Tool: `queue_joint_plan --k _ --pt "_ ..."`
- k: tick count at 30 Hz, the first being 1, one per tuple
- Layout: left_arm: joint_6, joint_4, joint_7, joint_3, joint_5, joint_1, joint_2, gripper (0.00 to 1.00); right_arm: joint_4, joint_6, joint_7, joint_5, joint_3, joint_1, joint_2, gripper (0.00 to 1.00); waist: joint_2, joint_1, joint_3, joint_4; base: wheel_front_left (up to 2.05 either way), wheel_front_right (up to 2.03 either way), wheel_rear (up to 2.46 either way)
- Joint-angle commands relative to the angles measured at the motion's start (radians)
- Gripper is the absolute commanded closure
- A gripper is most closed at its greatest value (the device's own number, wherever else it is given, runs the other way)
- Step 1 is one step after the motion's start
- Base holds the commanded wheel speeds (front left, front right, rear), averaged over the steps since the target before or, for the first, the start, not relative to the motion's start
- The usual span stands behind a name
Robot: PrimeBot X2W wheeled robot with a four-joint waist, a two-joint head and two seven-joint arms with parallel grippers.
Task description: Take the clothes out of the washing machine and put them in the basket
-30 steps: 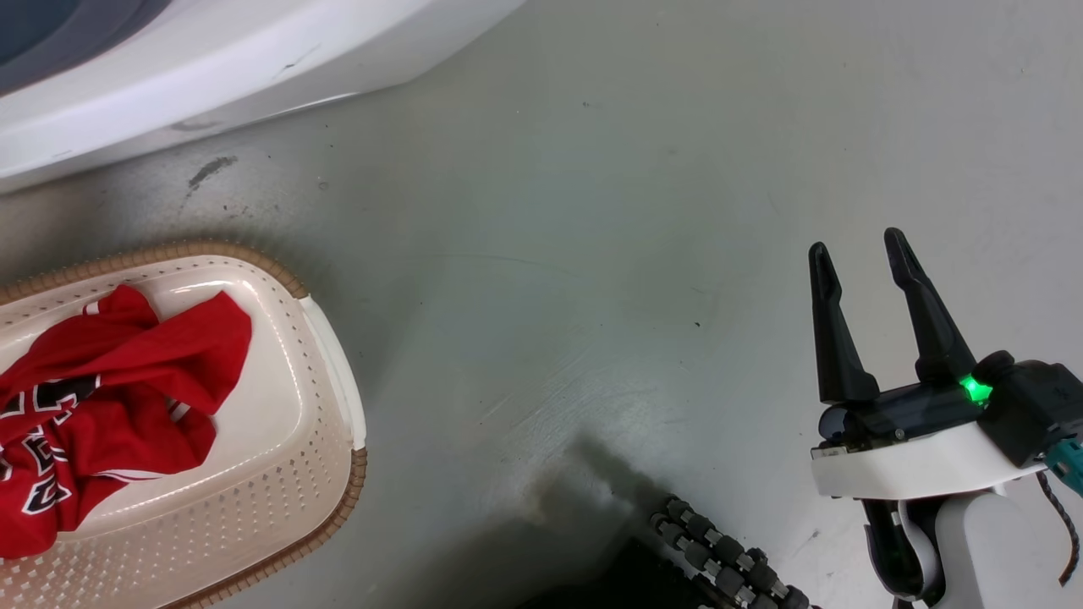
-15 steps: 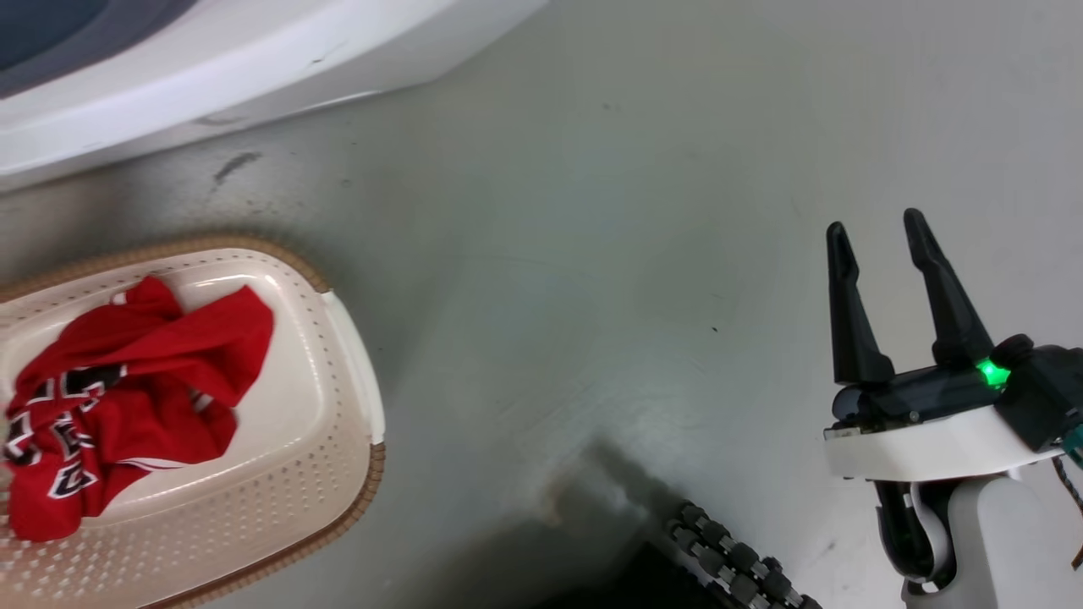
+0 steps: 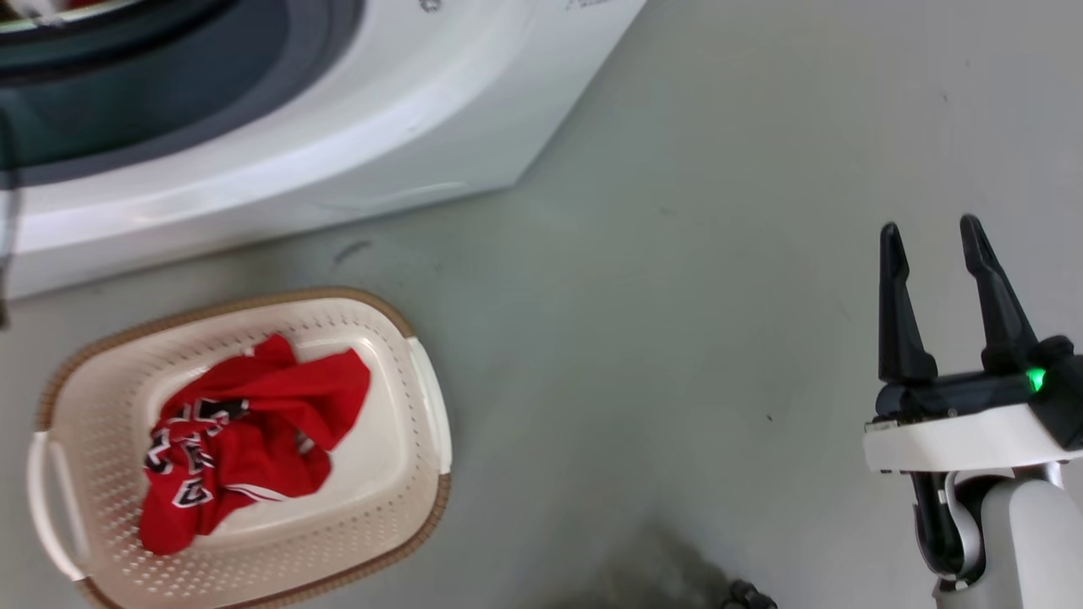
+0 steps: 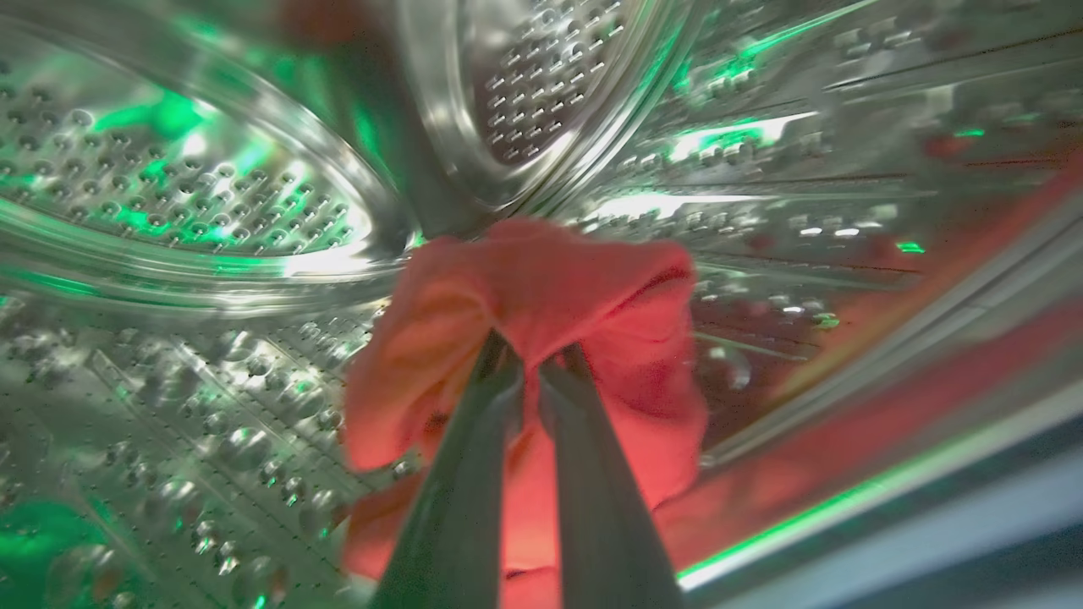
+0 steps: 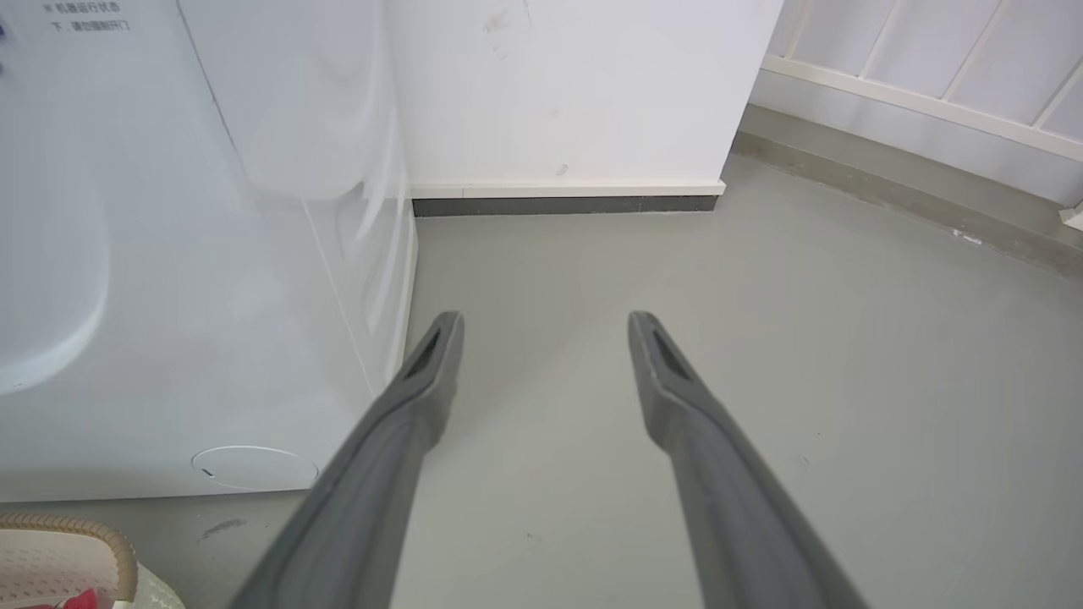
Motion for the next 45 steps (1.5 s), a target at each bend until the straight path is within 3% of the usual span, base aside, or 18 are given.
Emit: queue_joint_plan --k 1,9,14,17,24,33,39,45 --pt "-0.001 0.001 -0.029 0.004 -0.008 0.031 -0.007 1.0 0.004 -0.001 -0.002 -0.01 -0.007 0.016 0.0 0.0 0.0 0.0 -0.061 0.038 0.0 0.0 0.0" --pt "0.042 -0.006 -0.267 0.024 -0.038 0.244 -0.068 1.0 0.021 -0.001 -0.002 -0.066 -0.023 0.06 0.0 0.0 0.0 0.0 -0.215 0.096 0.0 0.0 0.0" --pt "0.084 -0.073 -0.323 0.051 -0.047 0.38 -0.091 1.0 0.031 -0.001 -0.002 -0.083 -0.026 0.083 0.0 0.0 0.0 0.0 -0.305 0.13 0.0 0.0 0.0" --pt "0.111 -0.156 -0.329 0.083 -0.04 0.456 -0.093 1.0 0.039 -0.001 -0.002 -0.092 -0.023 0.104 0.0 0.0 0.0 0.0 -0.349 0.148 0.0 0.0 0.0" --pt "0.174 -0.491 -0.329 0.237 0.002 0.693 -0.068 1.0 0.05 -0.001 -0.002 -0.107 -0.027 0.138 0.0 0.0 0.0 0.0 -0.43 0.18 0.0 0.0 0.0" --pt "0.229 -0.856 -0.325 0.276 0.04 0.928 -0.048 1.0 0.057 -0.001 -0.002 -0.119 -0.036 0.153 0.0 0.0 0.0 0.0 -0.465 0.221 0.0 0.0 0.0" --pt "0.222 -0.98 -0.278 0.225 0.029 1.046 -0.029 1.0 0.048 -0.001 -0.002 -0.121 -0.049 0.137 0.0 0.0 0.0 0.0 -0.433 0.24 0.0 0.0 0.0" --pt "0.184 -0.94 -0.235 0.159 -0.01 1.096 -0.051 1.0 0.045 -0.001 -0.002 -0.118 -0.057 0.112 0.0 0.0 0.0 0.0 -0.379 0.246 0.0 0.0 0.0"
